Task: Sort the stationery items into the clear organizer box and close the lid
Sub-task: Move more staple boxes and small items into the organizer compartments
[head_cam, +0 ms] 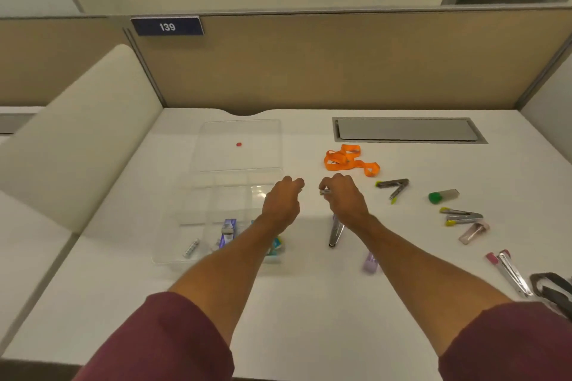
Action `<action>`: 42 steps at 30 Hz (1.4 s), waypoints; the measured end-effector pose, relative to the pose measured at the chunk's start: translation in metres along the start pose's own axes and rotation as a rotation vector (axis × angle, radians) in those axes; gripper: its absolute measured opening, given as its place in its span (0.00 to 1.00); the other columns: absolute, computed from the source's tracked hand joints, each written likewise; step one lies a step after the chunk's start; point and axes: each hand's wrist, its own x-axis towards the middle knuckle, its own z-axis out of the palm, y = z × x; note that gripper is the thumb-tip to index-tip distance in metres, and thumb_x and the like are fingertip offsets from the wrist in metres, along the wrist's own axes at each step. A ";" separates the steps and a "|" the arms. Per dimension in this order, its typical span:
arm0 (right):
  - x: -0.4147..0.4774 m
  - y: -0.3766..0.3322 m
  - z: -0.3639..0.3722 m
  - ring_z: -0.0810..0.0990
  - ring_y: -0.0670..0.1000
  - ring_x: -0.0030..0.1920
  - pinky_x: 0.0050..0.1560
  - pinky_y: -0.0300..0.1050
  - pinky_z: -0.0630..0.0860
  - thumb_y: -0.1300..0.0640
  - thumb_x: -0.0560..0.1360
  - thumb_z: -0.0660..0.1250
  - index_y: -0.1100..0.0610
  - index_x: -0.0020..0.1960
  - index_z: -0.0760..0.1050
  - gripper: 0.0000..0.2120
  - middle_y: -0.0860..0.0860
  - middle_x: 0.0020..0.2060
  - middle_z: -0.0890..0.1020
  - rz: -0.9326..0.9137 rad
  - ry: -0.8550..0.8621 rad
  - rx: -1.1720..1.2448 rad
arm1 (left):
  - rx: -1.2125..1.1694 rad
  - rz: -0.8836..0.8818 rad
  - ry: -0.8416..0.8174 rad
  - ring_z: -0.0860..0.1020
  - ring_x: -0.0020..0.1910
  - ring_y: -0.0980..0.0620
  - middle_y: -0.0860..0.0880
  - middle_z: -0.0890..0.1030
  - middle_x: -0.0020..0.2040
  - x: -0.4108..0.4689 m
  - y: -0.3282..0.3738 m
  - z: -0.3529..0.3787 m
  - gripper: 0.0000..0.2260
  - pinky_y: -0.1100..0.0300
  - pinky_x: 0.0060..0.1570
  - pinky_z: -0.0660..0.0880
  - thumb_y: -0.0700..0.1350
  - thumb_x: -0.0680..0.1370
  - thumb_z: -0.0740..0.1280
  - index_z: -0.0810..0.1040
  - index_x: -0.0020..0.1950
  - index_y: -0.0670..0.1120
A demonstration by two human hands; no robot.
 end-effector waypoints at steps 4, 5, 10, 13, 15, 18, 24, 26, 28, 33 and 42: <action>0.000 -0.056 0.017 0.73 0.55 0.58 0.46 0.46 0.72 0.63 0.78 0.63 0.55 0.58 0.77 0.10 0.56 0.54 0.77 -0.064 -0.023 0.016 | -0.005 -0.071 0.005 0.75 0.52 0.43 0.44 0.75 0.54 -0.021 -0.049 -0.024 0.17 0.50 0.49 0.74 0.31 0.74 0.58 0.73 0.60 0.44; 0.000 -0.069 0.022 0.73 0.55 0.58 0.46 0.46 0.72 0.62 0.78 0.62 0.55 0.58 0.77 0.10 0.55 0.54 0.77 -0.079 -0.024 0.019 | -0.003 -0.090 0.012 0.75 0.52 0.43 0.44 0.75 0.54 -0.026 -0.062 -0.030 0.17 0.50 0.49 0.75 0.31 0.74 0.59 0.73 0.60 0.44; -0.002 -0.129 0.045 0.73 0.55 0.57 0.46 0.50 0.75 0.62 0.79 0.62 0.56 0.56 0.77 0.09 0.56 0.53 0.78 -0.161 -0.050 0.056 | 0.005 -0.182 0.054 0.75 0.53 0.43 0.44 0.75 0.55 -0.050 -0.128 -0.052 0.16 0.51 0.50 0.75 0.32 0.75 0.60 0.73 0.61 0.44; -0.003 -0.159 0.059 0.72 0.55 0.58 0.49 0.52 0.76 0.62 0.79 0.62 0.56 0.56 0.77 0.09 0.56 0.53 0.77 -0.213 -0.086 0.061 | 0.004 -0.217 0.081 0.75 0.52 0.44 0.44 0.76 0.55 -0.067 -0.161 -0.058 0.16 0.53 0.46 0.72 0.32 0.75 0.59 0.73 0.61 0.44; -0.003 -0.176 0.068 0.72 0.55 0.59 0.50 0.52 0.76 0.62 0.79 0.62 0.57 0.57 0.77 0.09 0.56 0.54 0.77 -0.238 -0.107 0.053 | -0.002 -0.252 0.084 0.76 0.51 0.44 0.43 0.76 0.54 -0.077 -0.178 -0.059 0.15 0.53 0.46 0.73 0.32 0.76 0.58 0.74 0.60 0.44; -0.001 -0.201 0.079 0.72 0.55 0.59 0.50 0.51 0.76 0.62 0.78 0.62 0.56 0.57 0.77 0.10 0.56 0.54 0.77 -0.255 -0.135 0.033 | 0.001 -0.301 0.031 0.76 0.53 0.43 0.43 0.76 0.55 -0.086 -0.195 -0.056 0.15 0.55 0.46 0.71 0.32 0.76 0.59 0.74 0.59 0.43; 0.001 -0.230 0.095 0.73 0.55 0.58 0.48 0.52 0.76 0.61 0.78 0.63 0.55 0.57 0.78 0.10 0.56 0.54 0.77 -0.319 -0.171 0.038 | -0.032 -0.382 -0.106 0.77 0.57 0.45 0.44 0.77 0.62 -0.092 -0.213 -0.044 0.14 0.57 0.52 0.74 0.38 0.78 0.66 0.74 0.63 0.45; -0.001 -0.237 0.100 0.73 0.55 0.57 0.48 0.52 0.77 0.62 0.78 0.64 0.55 0.56 0.78 0.10 0.55 0.54 0.77 -0.348 -0.191 0.045 | -0.035 -0.382 -0.100 0.76 0.60 0.44 0.43 0.75 0.64 -0.095 -0.217 -0.043 0.16 0.55 0.56 0.74 0.39 0.79 0.63 0.71 0.67 0.45; -0.005 -0.242 0.104 0.73 0.55 0.58 0.47 0.51 0.77 0.63 0.77 0.65 0.54 0.56 0.78 0.10 0.54 0.54 0.77 -0.391 -0.197 0.036 | -0.026 -0.369 -0.070 0.75 0.61 0.43 0.42 0.75 0.63 -0.099 -0.219 -0.045 0.16 0.52 0.56 0.73 0.37 0.79 0.60 0.69 0.67 0.45; -0.017 -0.254 0.114 0.74 0.55 0.56 0.46 0.53 0.78 0.64 0.75 0.67 0.56 0.54 0.78 0.10 0.55 0.52 0.79 -0.523 -0.246 -0.012 | -0.061 -0.342 0.104 0.75 0.55 0.44 0.43 0.76 0.58 -0.105 -0.227 -0.053 0.15 0.52 0.48 0.72 0.33 0.76 0.56 0.71 0.61 0.43; -0.028 -0.254 0.124 0.76 0.56 0.55 0.45 0.51 0.78 0.67 0.74 0.67 0.57 0.59 0.78 0.15 0.56 0.53 0.79 -0.614 -0.367 -0.096 | -0.051 -0.300 0.062 0.75 0.55 0.45 0.43 0.74 0.60 -0.105 -0.234 -0.056 0.16 0.51 0.48 0.73 0.35 0.75 0.62 0.71 0.63 0.42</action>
